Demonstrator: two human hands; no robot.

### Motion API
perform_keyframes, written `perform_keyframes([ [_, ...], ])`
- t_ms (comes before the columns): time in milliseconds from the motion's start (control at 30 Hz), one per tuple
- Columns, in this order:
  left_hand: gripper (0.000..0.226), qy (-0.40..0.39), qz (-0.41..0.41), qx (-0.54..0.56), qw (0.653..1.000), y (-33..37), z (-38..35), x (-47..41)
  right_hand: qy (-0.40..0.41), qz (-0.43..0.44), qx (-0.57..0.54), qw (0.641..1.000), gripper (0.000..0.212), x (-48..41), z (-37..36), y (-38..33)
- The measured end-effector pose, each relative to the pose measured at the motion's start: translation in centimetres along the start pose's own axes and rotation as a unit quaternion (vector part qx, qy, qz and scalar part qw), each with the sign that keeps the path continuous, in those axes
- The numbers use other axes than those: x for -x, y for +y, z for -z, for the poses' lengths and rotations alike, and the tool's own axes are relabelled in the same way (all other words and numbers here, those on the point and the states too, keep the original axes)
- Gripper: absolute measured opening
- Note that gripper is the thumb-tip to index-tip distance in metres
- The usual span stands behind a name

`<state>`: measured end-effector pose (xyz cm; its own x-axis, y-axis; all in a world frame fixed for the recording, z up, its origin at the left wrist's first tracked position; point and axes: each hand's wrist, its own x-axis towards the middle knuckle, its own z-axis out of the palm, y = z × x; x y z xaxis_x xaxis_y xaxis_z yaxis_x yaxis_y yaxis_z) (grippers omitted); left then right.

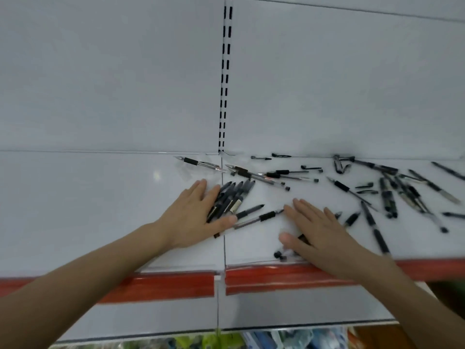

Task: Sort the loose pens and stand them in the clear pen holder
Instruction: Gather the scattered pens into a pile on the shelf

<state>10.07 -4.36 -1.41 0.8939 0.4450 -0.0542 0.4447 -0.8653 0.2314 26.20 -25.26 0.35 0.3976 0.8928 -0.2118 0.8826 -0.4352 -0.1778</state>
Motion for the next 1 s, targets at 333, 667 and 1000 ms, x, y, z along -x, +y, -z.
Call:
perform_keyframes([
  [333,0.073,0.005,-0.032,0.042,0.999,5.4,0.2,-1.3,0.08,0.029,-0.059,0.995,0.068,-2.4,0.8,0.2],
  [667,0.058,-0.027,-0.045,0.087,0.995,8.3,-0.2,-2.3,0.069,0.087,-0.014,0.994,0.072,-5.6,1.4,1.6],
  [1000,0.061,0.122,0.255,0.079,0.956,1.5,1.4,-4.4,0.083,0.158,-0.014,0.984,0.092,-7.0,1.2,1.7],
])
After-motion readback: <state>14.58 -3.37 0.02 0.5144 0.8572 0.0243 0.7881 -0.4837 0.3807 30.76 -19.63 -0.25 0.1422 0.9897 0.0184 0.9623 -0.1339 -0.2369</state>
